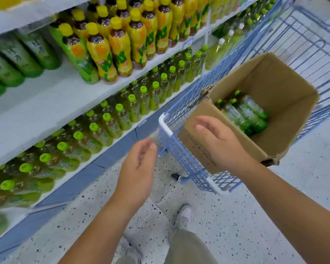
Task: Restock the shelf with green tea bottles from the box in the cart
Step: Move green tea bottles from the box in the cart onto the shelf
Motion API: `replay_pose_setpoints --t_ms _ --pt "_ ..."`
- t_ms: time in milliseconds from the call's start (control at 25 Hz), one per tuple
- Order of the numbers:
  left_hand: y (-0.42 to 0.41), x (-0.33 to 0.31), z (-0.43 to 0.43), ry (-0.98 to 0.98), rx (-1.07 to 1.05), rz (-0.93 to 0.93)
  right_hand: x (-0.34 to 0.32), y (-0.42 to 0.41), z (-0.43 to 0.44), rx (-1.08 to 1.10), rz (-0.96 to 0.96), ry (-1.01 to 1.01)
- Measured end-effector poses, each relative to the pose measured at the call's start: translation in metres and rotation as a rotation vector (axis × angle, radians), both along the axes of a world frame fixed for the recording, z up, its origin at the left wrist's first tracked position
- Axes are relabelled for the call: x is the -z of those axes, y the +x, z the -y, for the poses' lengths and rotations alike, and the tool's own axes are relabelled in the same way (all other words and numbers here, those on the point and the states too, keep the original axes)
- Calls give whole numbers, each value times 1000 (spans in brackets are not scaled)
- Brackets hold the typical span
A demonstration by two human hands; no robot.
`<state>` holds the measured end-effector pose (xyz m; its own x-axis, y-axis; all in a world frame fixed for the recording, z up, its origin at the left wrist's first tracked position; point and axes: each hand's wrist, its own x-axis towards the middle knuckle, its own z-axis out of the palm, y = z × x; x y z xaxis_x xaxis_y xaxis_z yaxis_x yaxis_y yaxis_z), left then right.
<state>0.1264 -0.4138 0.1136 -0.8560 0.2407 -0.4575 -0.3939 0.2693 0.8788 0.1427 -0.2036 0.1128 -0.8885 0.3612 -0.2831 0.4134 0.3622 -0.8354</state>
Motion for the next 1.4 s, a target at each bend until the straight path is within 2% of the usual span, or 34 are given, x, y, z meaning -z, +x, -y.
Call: replay_pose_setpoints --t_ms 280,560,680,840,1000,1120,1200,1320,1400 --pt "6 -4 -184 58 111 77 7 33 -163 157 13 -49" --pt "-10 18 -306 27 127 252 40 33 -263 149 217 29" --pt "-41 47 -354 -79 95 280 61 17 -297 110 318 119" --pt "-79 86 -394 -205 81 456 88 -13 -334 22 473 197" --pt "-99 144 -412 -446 112 514 122 -41 -369 -53 607 210" --pt "-98 178 -417 -688 58 567 154 -55 -401 -81 704 231" --pt "-91 196 -417 -781 -6 618 175 -64 -422 -132 736 299" --pt "-85 228 -418 -914 58 580 196 -88 -441 -189 805 348" --pt "-83 237 -417 -925 16 573 209 -99 -449 -218 852 383"
